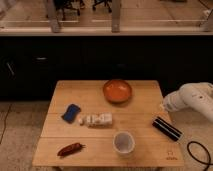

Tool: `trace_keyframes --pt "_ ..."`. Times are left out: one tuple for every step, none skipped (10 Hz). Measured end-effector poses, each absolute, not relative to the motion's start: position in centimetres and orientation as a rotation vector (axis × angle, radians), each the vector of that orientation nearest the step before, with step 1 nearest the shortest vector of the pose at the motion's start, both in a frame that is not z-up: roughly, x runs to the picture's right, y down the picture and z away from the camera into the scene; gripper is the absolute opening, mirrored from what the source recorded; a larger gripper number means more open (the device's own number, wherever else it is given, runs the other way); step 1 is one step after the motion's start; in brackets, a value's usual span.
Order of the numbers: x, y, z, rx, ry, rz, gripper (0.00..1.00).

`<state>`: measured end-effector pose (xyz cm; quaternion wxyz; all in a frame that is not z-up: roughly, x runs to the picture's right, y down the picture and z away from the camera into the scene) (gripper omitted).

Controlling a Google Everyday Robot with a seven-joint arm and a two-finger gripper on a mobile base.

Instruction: Knock the eraser over

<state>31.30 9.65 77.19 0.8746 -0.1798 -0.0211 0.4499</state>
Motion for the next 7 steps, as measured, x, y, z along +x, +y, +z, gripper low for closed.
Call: trace_keyframes --pt "31.3 9.6 77.2 -0.377 -0.045 0.937 0.00" --pt "31.2 9.6 77.2 -0.378 -0.048 0.934 0.00" --pt "30.9 9.6 77.2 -0.380 -0.055 0.929 0.00" --pt "30.7 9.6 77.0 -0.381 -0.062 0.926 0.00" --pt "30.5 9.5 76.9 -0.381 -0.067 0.923 0.00" --pt "30.3 9.4 76.8 -0.383 -0.075 0.919 0.00" --pt "30.1 9.4 76.7 -0.385 -0.082 0.917 0.00"
